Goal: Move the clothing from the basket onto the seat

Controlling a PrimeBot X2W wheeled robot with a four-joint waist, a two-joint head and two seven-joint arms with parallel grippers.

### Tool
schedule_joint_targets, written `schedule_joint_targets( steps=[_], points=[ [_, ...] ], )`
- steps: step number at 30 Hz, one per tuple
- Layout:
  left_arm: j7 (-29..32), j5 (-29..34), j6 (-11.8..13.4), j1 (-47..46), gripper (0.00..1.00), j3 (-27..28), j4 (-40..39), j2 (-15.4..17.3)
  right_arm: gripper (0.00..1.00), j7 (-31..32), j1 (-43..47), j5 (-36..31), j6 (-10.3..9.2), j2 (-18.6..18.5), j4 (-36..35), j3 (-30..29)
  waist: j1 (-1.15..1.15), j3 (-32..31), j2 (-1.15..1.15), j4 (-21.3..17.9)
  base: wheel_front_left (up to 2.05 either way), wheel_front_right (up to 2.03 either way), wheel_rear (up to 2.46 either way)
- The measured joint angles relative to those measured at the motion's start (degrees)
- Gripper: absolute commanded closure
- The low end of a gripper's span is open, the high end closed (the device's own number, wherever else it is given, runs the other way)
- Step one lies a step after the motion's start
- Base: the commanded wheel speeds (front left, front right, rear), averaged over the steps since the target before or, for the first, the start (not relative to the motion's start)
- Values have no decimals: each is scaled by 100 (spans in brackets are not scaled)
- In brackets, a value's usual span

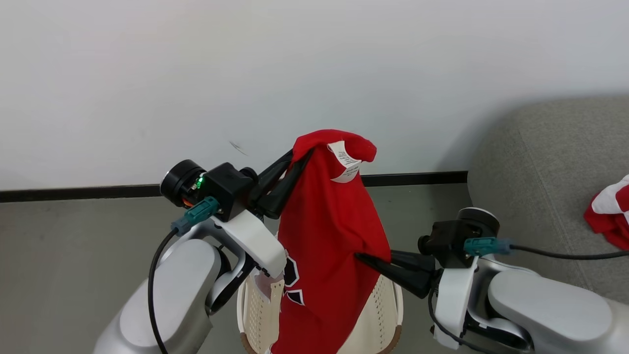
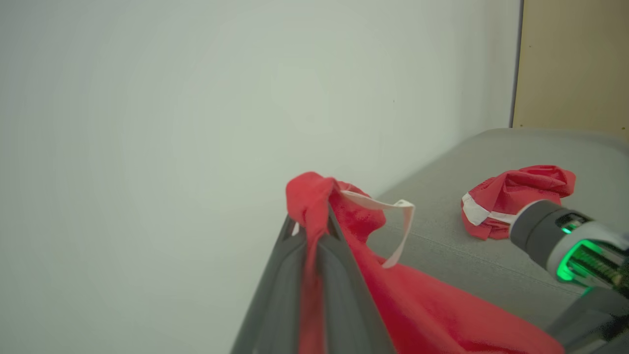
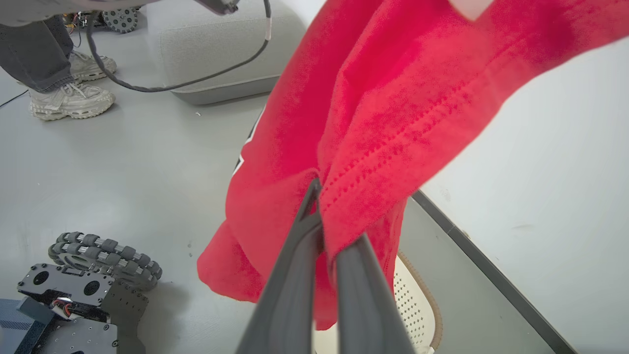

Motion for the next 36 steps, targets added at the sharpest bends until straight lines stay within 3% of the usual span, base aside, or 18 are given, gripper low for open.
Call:
schedule_joint_targets(
  steps=[1, 2, 3, 5, 6, 12, 19, 36],
  points=[
    [0, -36, 0, 31, 92, 13, 27, 5, 100, -47, -22, 44, 0, -24, 18, 1, 0, 3, 0, -25, 0, 0, 0],
    [-1, -53, 3, 60, 72, 34, 49, 12, 100, -60, -59, 73, 1, -49, 35, 3, 0, 6, 0, -51, 0, 0, 0],
    [-4, -77, 10, 96, 61, 59, 65, 16, 100, -89, -115, 101, 0, -80, 56, 5, 0, 9, 0, -78, 0, 0, 0],
    [-10, -82, 48, 154, 45, 82, 99, 26, 100, -102, -237, 131, 0, -145, 70, 1, 0, 14, 0, -130, 0, 0, 0],
    [-12, -92, 49, 176, 1, 93, 111, 30, 100, -109, -293, 148, 0, -168, 73, -2, 0, 17, 0, -156, 0, 0, 0],
    [-94, -178, 99, 298, 0, 162, 155, 35, 100, -109, -598, 148, 0, -289, 68, -267, 0, 37, 0, -299, 0, 0, 0],
    [-211, -185, 101, 471, 0, 190, 174, 40, 100, -109, -862, 147, 0, -349, -121, -999, 0, 76, 0, -442, 0, 0, 0],
    [-464, -183, 159, 724, 0, 231, 179, 109, 100, -109, -448, 146, 1, -815, -177, -1962, 0, 157, 0, -786, 0, 0, 0]
  ],
)
